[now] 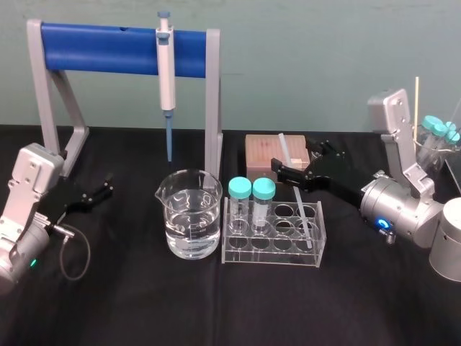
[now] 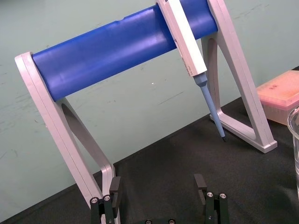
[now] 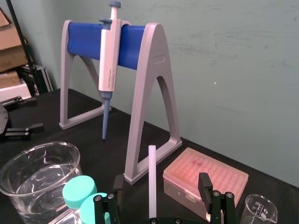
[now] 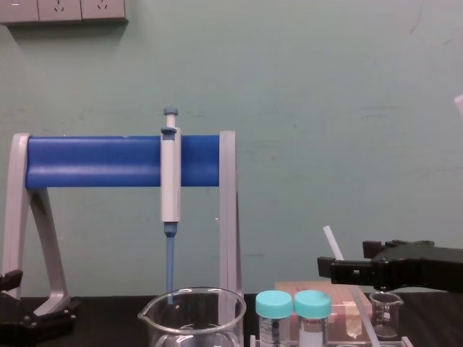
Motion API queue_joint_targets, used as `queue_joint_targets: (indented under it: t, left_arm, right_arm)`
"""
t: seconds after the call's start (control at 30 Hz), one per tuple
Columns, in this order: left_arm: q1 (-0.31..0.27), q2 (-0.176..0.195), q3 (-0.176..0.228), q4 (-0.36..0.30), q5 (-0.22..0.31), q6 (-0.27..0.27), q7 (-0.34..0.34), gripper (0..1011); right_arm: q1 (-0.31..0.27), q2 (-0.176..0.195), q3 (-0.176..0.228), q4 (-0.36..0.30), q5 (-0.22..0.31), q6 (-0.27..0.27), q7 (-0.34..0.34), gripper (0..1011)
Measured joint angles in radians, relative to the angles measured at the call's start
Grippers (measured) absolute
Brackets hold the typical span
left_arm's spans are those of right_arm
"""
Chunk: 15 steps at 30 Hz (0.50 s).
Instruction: Pick up the stirring rod with one hand, then place it down.
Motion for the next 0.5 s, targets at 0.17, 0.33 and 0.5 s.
queue_joint_targets:
  t: [0.17, 0.33, 0.5]
  left_arm:
    - [0.000, 0.000, 0.000, 0.000, 0.000, 0.000, 0.000, 1000]
    - [0.000, 0.000, 0.000, 0.000, 0.000, 0.000, 0.000, 1000]
    - [0.000, 0.000, 0.000, 0.000, 0.000, 0.000, 0.000, 1001]
  right_arm:
    - [0.004, -0.007, 0.000, 0.013, -0.010, 0.007, 0.002, 1003]
    - [0.005, -0.014, 0.002, 0.020, -0.020, 0.015, 0.002, 1003]
    - [0.005, -0.015, 0.003, 0.020, -0.025, 0.015, 0.001, 1003]
